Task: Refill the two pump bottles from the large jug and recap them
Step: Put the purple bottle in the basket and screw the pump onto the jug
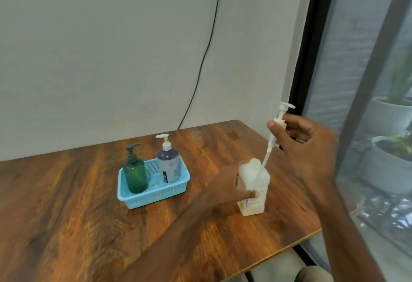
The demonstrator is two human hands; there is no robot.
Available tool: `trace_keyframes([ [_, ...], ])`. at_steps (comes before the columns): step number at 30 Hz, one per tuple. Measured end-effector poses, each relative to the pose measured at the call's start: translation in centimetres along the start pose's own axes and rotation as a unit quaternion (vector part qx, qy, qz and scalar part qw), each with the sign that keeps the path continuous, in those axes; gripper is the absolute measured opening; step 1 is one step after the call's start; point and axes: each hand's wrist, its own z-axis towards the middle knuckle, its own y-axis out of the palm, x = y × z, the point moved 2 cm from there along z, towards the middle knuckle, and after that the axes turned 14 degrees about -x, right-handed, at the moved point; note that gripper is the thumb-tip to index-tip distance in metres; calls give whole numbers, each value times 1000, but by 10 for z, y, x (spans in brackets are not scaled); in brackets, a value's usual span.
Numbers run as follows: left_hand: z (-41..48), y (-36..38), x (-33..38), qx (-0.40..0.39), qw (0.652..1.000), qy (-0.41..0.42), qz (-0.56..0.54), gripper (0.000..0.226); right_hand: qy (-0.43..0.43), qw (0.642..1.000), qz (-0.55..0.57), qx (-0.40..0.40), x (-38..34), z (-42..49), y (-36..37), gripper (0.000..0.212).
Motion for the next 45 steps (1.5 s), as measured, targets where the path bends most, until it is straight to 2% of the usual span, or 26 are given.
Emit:
trace_keyframes([
  [4,-5,0,-16,27,1000,0,-10,77,-32,999,33,17,-13,0,1,37],
  [7,-14,-7,-34,39,999,-21,-20,86,-52,997,48,23,-25,2,8,36],
  [16,-40,-17,-56,60,998,-8,-22,92,-103,993,42,-45,-31,18,43,29],
  [19,-40,-16,-57,66,998,-6,-15,97,-91,991,28,-90,-13,15,57,34],
  [21,-40,-15,-58,69,998,-1,-13,99,-75,987,15,-138,2,10,67,29],
  [25,-40,-14,-59,71,997,11,-27,97,-31,978,-53,-201,40,-8,82,32],
  [27,-41,-14,-58,74,996,15,-36,86,-27,975,-85,-202,56,-19,85,39],
  [30,-41,-13,-57,78,996,25,-41,71,-36,977,-95,-189,67,-29,84,36],
  [35,-40,-12,-60,82,995,27,-45,79,-15,976,-118,-183,70,-23,85,37],
  [40,-39,-10,-61,90,994,36,-48,81,-9,968,-175,-180,79,-22,89,47],
  [43,-39,-9,-62,90,994,32,-56,81,28,964,-172,-201,86,-26,97,55],
  [45,-40,-10,-63,90,994,34,-61,81,-3,961,-182,-210,83,-22,99,46],
])
